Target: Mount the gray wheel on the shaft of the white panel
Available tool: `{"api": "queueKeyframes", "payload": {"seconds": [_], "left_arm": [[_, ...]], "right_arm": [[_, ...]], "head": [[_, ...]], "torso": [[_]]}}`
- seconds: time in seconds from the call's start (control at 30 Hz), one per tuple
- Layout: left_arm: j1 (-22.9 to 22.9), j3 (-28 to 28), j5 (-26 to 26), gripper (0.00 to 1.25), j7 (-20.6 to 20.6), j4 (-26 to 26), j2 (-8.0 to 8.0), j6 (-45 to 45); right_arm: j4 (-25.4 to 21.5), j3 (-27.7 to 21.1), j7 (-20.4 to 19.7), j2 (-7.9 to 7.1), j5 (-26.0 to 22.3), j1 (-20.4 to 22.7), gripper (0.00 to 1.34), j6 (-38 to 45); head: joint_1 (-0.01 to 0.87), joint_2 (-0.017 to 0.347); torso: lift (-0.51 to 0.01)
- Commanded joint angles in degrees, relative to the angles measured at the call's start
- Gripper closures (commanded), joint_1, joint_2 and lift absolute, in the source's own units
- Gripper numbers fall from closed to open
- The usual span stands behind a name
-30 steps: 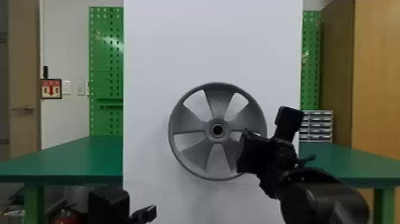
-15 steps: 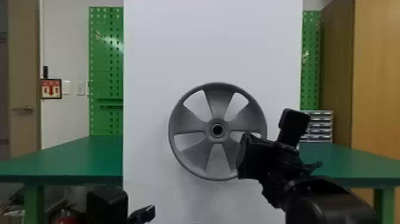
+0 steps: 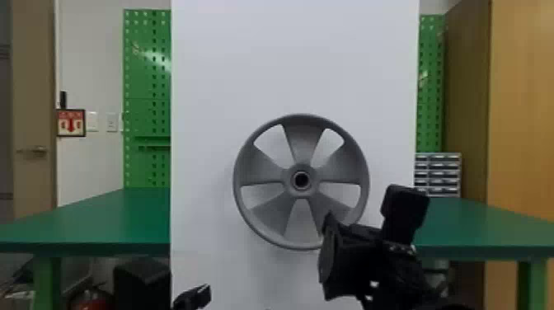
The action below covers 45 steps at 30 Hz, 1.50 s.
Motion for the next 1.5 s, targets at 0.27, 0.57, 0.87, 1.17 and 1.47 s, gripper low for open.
{"api": "queueKeyframes", "payload": {"seconds": [0.27, 0.57, 0.87, 1.17, 1.47], "left_arm": [[1.16, 1.03, -1.04, 0.13, -0.09, -0.67, -1.69, 0.0], [1.42, 1.12, -1.13, 0.13, -0.09, -0.67, -1.87, 0.0], [2.13, 1.12, -1.31, 0.13, -0.09, -0.67, -2.48, 0.0], [2.21, 1.3, -1.31, 0.13, -0.09, -0.76, -2.48, -0.09], [2.39, 1.47, -1.13, 0.13, -0.18, -0.85, -2.31, -0.26]], "right_arm": [[-3.14, -0.04, 3.11, -1.75, 2.06, 10.73, 0.02, -4.53], [-4.46, -1.62, 5.39, -3.16, 4.52, 20.31, 0.02, -9.36], [-4.2, -0.75, 6.54, -4.56, 5.13, 28.22, 0.03, -11.74], [-3.05, -2.94, 10.75, -4.3, 11.2, 34.37, 0.04, -13.84], [1.08, -5.93, 19.28, -3.25, 14.27, 37.71, 0.05, -18.24]], "head": [[0.034, 0.032], [0.034, 0.032], [0.034, 0.032], [0.034, 0.032], [0.034, 0.032]], "torso": [[-0.489], [-0.489], [-0.489], [-0.489], [-0.489]]}}
